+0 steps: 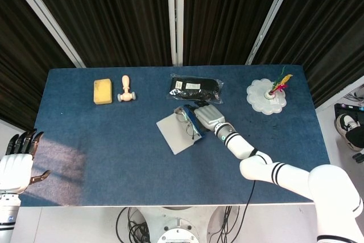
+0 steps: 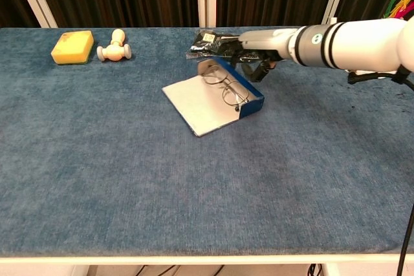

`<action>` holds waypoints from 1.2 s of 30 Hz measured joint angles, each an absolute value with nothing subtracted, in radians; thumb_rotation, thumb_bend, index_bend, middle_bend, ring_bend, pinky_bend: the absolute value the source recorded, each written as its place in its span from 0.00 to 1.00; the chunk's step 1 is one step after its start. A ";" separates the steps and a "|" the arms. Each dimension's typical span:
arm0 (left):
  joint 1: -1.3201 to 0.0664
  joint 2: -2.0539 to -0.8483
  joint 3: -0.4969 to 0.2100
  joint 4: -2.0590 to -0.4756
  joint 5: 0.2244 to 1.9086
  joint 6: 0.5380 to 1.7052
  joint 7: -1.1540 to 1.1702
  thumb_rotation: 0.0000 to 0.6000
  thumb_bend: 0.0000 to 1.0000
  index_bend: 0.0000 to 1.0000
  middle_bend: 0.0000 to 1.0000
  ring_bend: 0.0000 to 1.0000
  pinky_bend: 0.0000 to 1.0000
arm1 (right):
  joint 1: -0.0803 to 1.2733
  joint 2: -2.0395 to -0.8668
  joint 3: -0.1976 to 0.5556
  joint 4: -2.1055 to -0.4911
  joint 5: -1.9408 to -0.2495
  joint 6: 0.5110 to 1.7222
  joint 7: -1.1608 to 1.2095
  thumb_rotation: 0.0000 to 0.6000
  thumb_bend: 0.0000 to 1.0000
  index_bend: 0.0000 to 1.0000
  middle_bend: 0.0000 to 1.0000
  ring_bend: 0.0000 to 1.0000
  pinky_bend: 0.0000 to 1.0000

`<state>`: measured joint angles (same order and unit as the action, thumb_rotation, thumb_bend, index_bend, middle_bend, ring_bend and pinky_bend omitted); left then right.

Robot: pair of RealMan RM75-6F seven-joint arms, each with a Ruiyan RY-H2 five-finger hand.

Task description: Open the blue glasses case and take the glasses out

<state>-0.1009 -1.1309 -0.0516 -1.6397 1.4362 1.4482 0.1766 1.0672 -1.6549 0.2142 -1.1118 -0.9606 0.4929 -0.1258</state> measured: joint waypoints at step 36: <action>-0.100 -1.139 -0.046 -1.623 1.447 1.456 0.154 1.00 0.03 0.08 0.02 0.00 0.00 | 0.934 -1.607 0.088 -1.411 -1.184 0.778 -0.233 1.00 0.09 0.00 0.01 0.00 0.00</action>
